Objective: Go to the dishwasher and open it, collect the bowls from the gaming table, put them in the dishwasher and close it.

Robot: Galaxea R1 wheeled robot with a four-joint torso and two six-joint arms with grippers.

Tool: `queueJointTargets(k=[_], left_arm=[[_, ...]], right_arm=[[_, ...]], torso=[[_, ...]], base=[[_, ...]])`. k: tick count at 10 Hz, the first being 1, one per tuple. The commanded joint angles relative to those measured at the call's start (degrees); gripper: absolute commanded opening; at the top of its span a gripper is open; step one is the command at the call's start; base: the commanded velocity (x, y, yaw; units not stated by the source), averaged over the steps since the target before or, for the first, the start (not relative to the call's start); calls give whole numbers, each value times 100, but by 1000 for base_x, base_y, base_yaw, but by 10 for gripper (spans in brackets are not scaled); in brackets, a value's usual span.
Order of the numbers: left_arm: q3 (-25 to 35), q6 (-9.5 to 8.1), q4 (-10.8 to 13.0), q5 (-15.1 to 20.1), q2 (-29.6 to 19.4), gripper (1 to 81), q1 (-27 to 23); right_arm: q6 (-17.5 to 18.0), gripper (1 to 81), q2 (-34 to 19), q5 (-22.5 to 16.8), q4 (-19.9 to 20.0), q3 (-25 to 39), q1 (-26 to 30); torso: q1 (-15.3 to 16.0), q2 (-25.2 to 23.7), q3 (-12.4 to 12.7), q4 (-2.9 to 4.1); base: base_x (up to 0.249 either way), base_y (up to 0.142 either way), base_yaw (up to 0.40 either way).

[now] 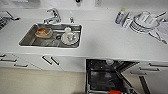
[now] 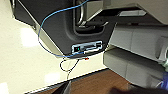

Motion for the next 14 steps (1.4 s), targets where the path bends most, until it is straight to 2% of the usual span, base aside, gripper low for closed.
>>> queueJointTargets(k=[1, 3, 5, 6, 8, 9, 10, 11, 14], left_arm=[[-1218, 70, 96, -433, 685, 811, 624], [-1765, 70, 77, -731, 966, 811, 687], [-2064, 62, 34, -749, 1187, 811, 695], [-2178, 44, 26, -732, 1292, 811, 687], [-2512, -17, -10, -696, 1547, 811, 661], [-2689, -88, -203, -661, 1679, 811, 617], [-2988, -105, -520, -652, 1855, 811, 573], [-3243, -105, -696, -644, 1996, 811, 547], [-3515, -105, -713, -600, 2137, 811, 476]], right_arm=[[103, 10, -245, -557, 395, 216, 1018], [112, 10, -227, -723, 421, 259, 1281], [112, 10, -157, -864, 465, 277, 1466], [112, 811, -121, -978, 475, 286, 1493], [103, 811, -182, -1722, 457, 382, 1458], [69, 811, -321, -2222, 457, 469, 1397], [33, 811, -611, -2594, 448, 592, 1238], [24, 811, -909, -2701, 431, 741, 1011], [-20, 811, -1738, -2693, 369, 1051, 131]], torso=[[0, 0, 0, 0], [0, 0, 0, 0], [0, 0, 0, 0], [0, 0, 0, 0], [0, 0, 0, 0], [0, 0, 0, 0], [0, 0, 0, 0], [0, 0, 0, 0], [0, 0, 0, 2]], base=[[0, 0, 0], [0, 0, 0], [0, 0, 0], [0, 0, 0], [0, 0, 0], [0, 0, 0], [0, 0, 0], [0, 0, 0], [0, 0, 0]])
